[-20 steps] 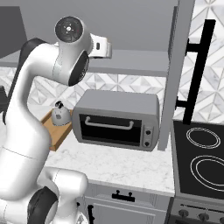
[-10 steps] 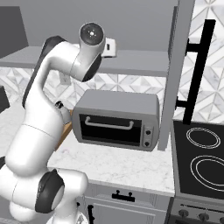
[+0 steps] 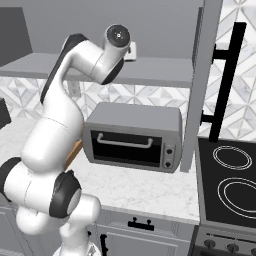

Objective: Pick the kettle from the counter and place it on the tray. Then pick the mug from the cabinet and place it on the tray. Then close the cabinet doors.

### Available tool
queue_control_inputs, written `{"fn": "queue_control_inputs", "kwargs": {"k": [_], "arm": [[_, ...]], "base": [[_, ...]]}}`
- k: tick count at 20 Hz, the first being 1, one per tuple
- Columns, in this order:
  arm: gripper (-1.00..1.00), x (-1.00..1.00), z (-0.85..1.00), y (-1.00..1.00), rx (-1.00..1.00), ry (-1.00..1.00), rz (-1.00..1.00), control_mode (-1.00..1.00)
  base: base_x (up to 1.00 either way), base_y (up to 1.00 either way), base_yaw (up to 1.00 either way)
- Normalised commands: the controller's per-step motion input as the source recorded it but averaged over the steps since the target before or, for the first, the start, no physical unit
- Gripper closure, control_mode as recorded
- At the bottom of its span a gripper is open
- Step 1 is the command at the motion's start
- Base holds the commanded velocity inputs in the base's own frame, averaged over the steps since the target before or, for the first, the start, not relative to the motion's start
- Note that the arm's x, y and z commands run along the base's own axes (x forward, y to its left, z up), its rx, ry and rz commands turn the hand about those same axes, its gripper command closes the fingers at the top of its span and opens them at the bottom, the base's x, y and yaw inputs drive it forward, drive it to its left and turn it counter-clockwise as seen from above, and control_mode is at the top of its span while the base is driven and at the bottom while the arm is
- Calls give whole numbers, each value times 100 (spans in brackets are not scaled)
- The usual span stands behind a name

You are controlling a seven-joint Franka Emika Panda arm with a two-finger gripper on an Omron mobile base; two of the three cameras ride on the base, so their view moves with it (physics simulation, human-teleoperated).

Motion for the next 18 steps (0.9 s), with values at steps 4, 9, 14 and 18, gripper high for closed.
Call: {"fn": "queue_control_inputs", "kwargs": {"k": [4, 9, 14, 18], "arm": [[-100, 46, -4, 0, 0, 0, 7, -100], [-100, 32, -16, 0, 0, 0, 6, -100], [-100, 31, -5, 0, -1, 0, 7, -100], [-100, 28, 0, 0, -3, 0, 7, -100]], "base": [[0, 0, 0], [0, 0, 0], [0, 0, 0], [0, 0, 0]]}}
